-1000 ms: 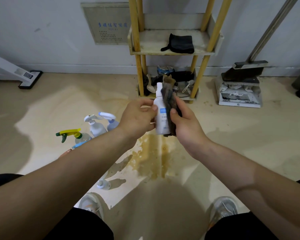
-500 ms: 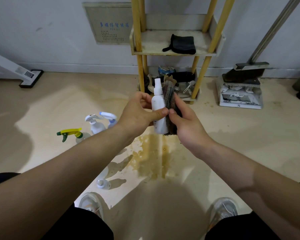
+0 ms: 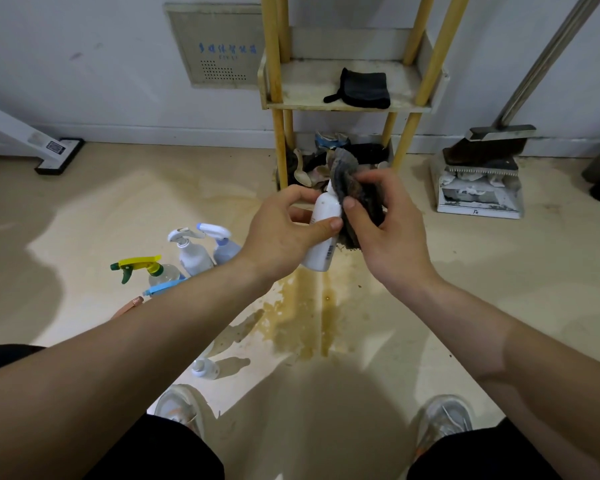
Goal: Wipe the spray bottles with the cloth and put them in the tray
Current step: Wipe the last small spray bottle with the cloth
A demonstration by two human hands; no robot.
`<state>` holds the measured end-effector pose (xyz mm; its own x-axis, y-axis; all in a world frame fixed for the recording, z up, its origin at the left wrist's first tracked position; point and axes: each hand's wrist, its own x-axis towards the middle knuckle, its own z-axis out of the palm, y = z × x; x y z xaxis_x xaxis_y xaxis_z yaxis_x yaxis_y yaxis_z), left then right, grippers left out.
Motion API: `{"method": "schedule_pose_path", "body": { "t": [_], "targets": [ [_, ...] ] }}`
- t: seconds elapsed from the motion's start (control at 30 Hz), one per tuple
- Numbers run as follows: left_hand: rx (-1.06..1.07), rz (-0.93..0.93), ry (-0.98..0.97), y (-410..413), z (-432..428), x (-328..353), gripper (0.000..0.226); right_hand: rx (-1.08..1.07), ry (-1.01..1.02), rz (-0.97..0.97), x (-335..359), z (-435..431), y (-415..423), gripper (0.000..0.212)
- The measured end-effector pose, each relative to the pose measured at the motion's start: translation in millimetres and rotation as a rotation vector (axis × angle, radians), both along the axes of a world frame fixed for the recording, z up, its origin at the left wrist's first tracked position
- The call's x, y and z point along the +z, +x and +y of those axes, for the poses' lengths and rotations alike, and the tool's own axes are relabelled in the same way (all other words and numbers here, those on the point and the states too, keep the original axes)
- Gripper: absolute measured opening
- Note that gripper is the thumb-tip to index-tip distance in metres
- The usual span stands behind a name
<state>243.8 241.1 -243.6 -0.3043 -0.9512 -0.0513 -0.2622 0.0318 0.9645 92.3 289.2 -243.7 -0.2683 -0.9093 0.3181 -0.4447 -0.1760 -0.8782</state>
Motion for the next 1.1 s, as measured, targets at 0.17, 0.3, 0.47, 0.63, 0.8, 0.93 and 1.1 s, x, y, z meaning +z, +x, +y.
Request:
{"method": "schedule_pose_path", "body": {
  "t": [0.17,0.3,0.47,0.63,0.8,0.93,1.1],
  "targets": [
    [0.027,0.040,0.052,3,-1,-2,0.026,0.112,-0.049,0.147,-3,1,-2,0.017],
    [0.042,0.063,0.049,4,1,-1,0.023,0.121,0.028,-0.014,-1,-1,-1,0.019],
    [-0.122,0.097,0.204,2,4,3,0.026,-0.008,0.075,-0.227,-3,-5,-4,0.018],
    [-0.118,0.096,0.160,0,6,-2,0.032,-0.020,0.086,-0.298,-6,-4,0,0.019],
    [-0.062,0.183,0.203,-4,4,1,0.033,0.101,0.008,0.034,-3,-4,-2,0.031],
    [-0.015,0.246,0.203,-1,-2,2,0.033,0.124,-0.034,0.127,-5,-1,1,0.026],
    [-0.095,0.232,0.201,5,-6,4,0.042,0.129,0.041,-0.117,-4,4,4,0.018]
  ]
}}
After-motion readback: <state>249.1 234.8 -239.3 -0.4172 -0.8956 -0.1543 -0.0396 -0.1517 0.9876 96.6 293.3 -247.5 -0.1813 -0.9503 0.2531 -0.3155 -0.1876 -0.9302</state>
